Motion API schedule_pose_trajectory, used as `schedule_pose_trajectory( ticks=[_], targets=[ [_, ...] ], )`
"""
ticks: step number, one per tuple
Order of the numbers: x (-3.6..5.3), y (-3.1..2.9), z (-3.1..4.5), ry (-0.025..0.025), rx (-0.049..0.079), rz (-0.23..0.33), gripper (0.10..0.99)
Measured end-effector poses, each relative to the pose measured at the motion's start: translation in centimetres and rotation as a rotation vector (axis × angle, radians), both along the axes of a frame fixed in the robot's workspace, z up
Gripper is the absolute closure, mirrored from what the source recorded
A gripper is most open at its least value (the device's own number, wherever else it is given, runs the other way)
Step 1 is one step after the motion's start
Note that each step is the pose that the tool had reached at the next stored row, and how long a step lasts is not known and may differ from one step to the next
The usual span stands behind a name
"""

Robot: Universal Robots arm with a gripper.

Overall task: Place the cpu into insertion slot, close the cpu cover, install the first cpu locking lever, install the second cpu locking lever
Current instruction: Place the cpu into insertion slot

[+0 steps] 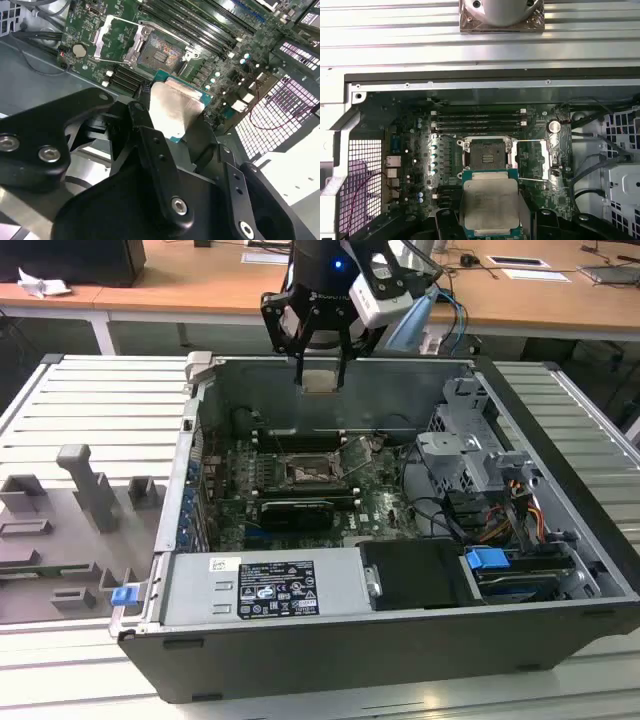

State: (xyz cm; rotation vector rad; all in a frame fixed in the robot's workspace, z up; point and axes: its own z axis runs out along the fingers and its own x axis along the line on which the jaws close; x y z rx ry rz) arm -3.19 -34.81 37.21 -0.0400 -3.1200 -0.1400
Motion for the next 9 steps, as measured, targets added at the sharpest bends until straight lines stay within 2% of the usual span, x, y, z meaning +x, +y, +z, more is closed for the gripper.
schedule_pose_trajectory(
  ticks=[3, 9],
  targets=[
    [0.0, 0.0, -0.02, 0.0001, 0.0, -0.048, 0.557],
    [-0.01, 0.0, -0.05, 0.0001, 0.0, -0.084, 0.557]
  ],
)
